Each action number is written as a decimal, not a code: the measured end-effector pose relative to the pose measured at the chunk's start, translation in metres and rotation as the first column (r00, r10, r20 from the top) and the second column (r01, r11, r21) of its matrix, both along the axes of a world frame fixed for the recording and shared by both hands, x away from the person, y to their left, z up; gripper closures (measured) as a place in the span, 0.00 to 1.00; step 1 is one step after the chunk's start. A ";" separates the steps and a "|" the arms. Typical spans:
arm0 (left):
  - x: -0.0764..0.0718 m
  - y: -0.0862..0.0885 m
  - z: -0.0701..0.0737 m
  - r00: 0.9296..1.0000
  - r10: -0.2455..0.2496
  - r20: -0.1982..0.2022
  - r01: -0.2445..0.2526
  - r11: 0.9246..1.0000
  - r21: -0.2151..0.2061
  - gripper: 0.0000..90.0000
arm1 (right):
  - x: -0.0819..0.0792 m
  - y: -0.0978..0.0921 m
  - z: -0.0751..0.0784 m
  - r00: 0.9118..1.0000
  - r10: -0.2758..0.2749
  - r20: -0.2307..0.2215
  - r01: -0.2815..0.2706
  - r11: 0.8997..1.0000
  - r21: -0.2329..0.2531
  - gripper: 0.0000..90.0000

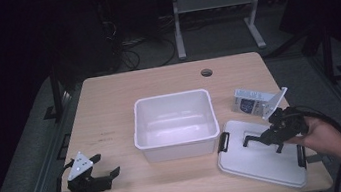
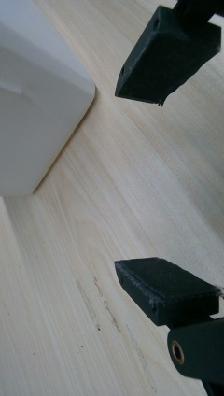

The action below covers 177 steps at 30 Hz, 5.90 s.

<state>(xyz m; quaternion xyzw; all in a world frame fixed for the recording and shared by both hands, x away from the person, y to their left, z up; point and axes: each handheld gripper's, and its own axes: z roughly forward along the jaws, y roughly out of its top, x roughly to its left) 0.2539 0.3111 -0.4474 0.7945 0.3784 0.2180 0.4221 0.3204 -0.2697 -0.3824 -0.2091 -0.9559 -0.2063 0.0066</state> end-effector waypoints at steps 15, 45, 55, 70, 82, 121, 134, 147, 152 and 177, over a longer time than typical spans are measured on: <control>0.000 0.000 0.000 1.000 0.000 -0.001 0.000 1.000 0.002 0.15 | 0.002 0.000 0.006 1.000 -0.001 -0.004 0.001 1.000 0.002 0.80; 0.001 -0.001 0.000 1.000 -0.001 -0.003 0.001 1.000 0.002 0.15 | 0.000 0.000 0.017 1.000 0.001 0.002 -0.001 1.000 0.014 0.78; 0.001 0.000 -0.001 1.000 0.003 -0.002 -0.003 1.000 0.001 0.15 | 0.011 -0.003 0.025 0.999 -0.031 0.018 0.031 1.000 0.005 0.72; 0.002 0.002 -0.001 1.000 0.007 -0.003 -0.007 1.000 0.002 0.15 | 0.031 -0.007 0.040 0.996 -0.068 0.051 0.068 0.998 -0.004 0.63; 0.004 0.002 -0.002 1.000 0.017 -0.005 -0.017 1.000 0.002 0.15 | 0.049 -0.015 0.047 0.991 -0.100 0.089 0.101 0.995 -0.009 0.57; 0.005 0.007 -0.004 0.999 0.047 -0.016 -0.047 0.999 -0.001 0.15 | 0.113 -0.018 0.032 0.986 -0.142 0.092 0.145 0.989 -0.026 0.48; 0.006 0.007 -0.005 0.999 0.049 -0.020 -0.049 0.999 0.001 0.15 | 0.129 -0.017 0.021 0.988 -0.133 0.082 0.138 0.988 -0.064 0.45; 0.005 0.009 -0.005 0.998 0.053 -0.020 -0.053 0.999 -0.003 0.15 | 0.137 -0.010 0.010 0.991 -0.117 0.066 0.123 0.988 -0.093 0.46; 0.005 0.010 -0.005 0.998 0.055 -0.016 -0.055 0.998 -0.007 0.15 | 0.139 -0.009 0.006 0.992 -0.111 0.064 0.117 0.988 -0.105 0.51; 0.004 0.011 -0.004 0.998 0.056 -0.017 -0.056 0.998 -0.019 0.15 | 0.138 -0.002 -0.001 0.994 -0.086 0.066 0.094 0.986 -0.140 0.61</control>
